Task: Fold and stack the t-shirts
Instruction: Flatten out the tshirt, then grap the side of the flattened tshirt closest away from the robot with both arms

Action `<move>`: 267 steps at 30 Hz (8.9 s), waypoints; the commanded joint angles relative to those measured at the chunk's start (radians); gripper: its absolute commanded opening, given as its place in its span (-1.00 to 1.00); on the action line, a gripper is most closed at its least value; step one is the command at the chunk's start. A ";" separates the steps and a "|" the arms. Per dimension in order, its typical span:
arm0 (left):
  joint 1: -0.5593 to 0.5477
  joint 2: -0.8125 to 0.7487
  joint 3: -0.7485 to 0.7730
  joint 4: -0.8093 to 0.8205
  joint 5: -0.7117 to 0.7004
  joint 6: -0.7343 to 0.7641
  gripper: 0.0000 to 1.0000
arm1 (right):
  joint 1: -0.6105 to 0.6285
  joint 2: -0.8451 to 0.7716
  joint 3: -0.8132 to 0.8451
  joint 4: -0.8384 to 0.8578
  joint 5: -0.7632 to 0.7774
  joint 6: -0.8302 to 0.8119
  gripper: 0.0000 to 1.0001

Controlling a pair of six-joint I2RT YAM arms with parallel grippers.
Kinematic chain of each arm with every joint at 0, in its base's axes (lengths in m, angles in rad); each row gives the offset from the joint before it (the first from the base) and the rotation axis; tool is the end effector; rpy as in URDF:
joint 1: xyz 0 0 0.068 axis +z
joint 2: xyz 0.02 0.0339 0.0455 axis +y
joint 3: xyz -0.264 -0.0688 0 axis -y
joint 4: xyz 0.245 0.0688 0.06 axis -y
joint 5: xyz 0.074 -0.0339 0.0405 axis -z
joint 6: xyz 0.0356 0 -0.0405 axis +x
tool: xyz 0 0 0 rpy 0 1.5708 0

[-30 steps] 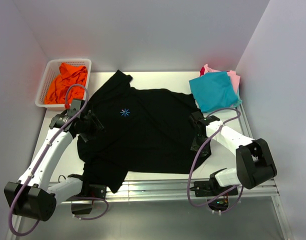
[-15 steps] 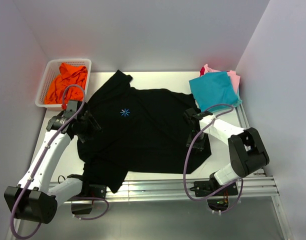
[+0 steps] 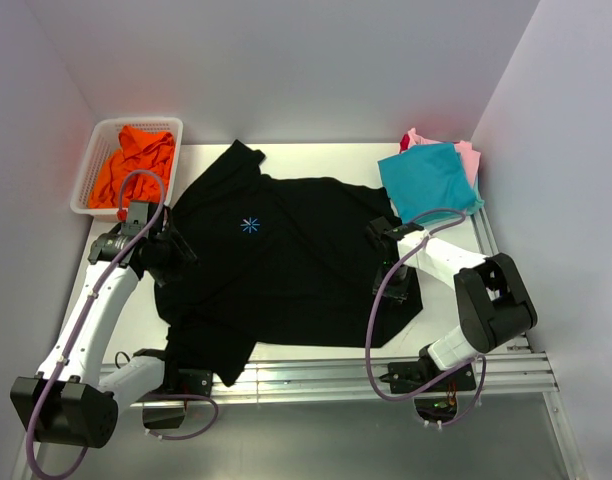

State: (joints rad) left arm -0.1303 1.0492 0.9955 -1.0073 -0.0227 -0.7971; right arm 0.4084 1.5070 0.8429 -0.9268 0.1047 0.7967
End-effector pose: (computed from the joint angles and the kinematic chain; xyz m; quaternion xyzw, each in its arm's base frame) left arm 0.1883 -0.0239 0.2935 -0.3194 0.9134 -0.1029 0.2304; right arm 0.2134 0.0883 0.1638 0.1921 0.9799 -0.0488 0.0214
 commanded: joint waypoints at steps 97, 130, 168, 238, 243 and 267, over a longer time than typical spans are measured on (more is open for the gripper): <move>0.015 -0.170 -0.161 0.019 0.069 -0.099 0.10 | -0.074 -0.056 0.156 -0.164 0.038 0.033 0.24; 0.018 -0.094 -0.219 0.127 0.064 -0.117 0.10 | -0.105 -0.116 -0.102 -0.109 -0.057 0.079 -0.01; 0.028 -0.241 -0.186 -0.251 0.003 -0.119 0.07 | -0.187 -0.476 0.007 -0.290 -0.094 0.047 -1.00; -0.853 0.090 -0.257 -0.315 -0.016 -1.143 0.09 | -0.281 -0.220 0.027 -0.047 -0.258 -0.183 -1.00; -0.887 0.103 -0.330 -0.263 0.041 -1.148 0.06 | -0.281 -0.215 0.041 -0.050 -0.247 -0.182 -1.00; -0.930 0.097 -0.497 -0.131 0.032 -1.197 -0.99 | -0.284 -0.241 0.030 -0.063 -0.189 -0.189 -1.00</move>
State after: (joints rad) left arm -1.0496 1.1473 0.5137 -1.0908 0.0566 -1.9720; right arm 0.1200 1.2972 0.8440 -0.9730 -0.1268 0.6216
